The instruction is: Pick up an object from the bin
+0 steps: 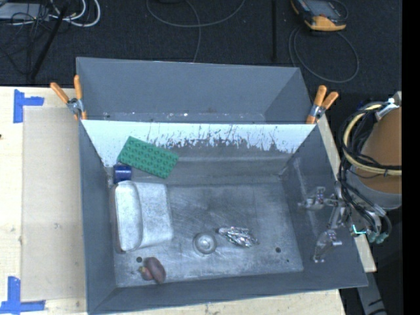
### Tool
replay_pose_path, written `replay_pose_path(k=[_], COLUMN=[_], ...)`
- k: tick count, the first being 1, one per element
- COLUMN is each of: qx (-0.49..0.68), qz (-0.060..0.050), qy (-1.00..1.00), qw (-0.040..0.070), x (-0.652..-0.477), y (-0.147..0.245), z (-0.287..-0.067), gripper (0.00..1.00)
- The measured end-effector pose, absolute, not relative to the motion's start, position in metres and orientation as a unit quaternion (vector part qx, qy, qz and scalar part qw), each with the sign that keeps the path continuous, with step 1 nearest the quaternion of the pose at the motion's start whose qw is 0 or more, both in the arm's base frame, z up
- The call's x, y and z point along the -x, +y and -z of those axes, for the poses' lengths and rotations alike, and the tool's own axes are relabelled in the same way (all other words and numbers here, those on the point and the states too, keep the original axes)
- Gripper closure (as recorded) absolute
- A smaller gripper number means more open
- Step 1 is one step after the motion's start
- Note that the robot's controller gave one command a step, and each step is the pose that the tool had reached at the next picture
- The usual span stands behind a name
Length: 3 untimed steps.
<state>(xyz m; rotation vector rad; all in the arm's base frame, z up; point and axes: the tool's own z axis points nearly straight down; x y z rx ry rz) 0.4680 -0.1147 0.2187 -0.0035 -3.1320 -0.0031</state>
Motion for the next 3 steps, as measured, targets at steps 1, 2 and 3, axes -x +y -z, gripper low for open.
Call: replay_pose_path(k=[1, 2, 3], qx=[-0.105, -0.037, -0.277], qz=[-0.002, 0.001, 0.000], qy=[-0.995, -0.999, -0.961], qw=[-0.006, 0.000, -0.001], x=[-0.487, -0.480, -0.472], y=[-0.033, 0.022, 0.037], z=[-0.072, -0.100, -0.100], gripper=[0.00, 0.00, 0.00])
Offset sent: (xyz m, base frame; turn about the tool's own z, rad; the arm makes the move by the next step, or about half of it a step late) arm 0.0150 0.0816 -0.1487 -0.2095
